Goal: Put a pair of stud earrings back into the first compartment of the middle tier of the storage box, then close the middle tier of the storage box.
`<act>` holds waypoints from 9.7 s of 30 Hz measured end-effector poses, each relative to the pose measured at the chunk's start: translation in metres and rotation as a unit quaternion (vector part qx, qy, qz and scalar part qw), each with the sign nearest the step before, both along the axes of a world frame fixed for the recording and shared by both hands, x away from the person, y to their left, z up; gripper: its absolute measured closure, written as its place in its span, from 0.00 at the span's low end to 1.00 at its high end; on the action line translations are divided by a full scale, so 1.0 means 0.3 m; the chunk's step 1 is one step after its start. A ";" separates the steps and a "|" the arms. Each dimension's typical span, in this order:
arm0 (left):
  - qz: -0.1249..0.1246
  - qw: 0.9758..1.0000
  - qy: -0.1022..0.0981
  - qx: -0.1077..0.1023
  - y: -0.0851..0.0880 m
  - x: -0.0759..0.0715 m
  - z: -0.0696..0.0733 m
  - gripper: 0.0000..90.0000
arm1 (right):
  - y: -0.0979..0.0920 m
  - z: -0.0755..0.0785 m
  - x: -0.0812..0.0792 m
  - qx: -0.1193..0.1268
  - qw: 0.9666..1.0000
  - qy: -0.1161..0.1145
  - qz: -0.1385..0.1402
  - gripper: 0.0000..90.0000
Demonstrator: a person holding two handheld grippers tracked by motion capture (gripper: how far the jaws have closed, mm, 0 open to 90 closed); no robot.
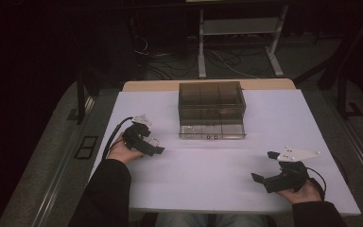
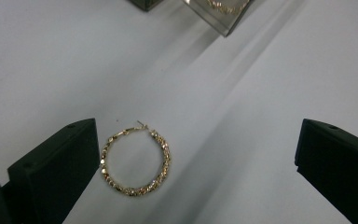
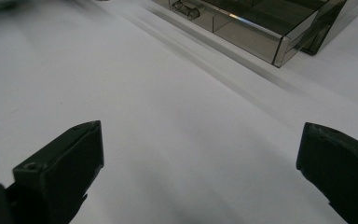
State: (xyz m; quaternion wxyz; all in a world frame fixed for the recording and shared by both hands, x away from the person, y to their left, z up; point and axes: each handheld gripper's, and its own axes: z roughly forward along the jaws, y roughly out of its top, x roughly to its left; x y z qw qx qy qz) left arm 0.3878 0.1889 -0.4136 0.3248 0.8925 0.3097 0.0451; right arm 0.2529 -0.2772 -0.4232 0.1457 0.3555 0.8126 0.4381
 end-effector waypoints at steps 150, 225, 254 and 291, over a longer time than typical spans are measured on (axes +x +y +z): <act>-0.024 0.991 -0.057 -0.122 -0.106 0.031 0.205 0.96 | -0.009 0.004 -0.004 0.000 1.000 -0.004 -0.009 0.00; -0.064 0.997 -0.020 -0.044 -0.375 0.154 0.067 0.96 | -0.011 -0.001 -0.003 -0.008 1.000 -0.002 -0.003 0.00; -0.042 0.997 -0.010 -0.063 -0.369 0.156 0.070 0.75 | -0.007 -0.001 -0.005 -0.008 1.000 -0.001 -0.003 0.00; -0.032 0.987 -0.033 -0.154 -0.390 0.022 0.147 0.32 | -0.005 -0.001 -0.004 -0.010 1.000 -0.002 0.000 0.00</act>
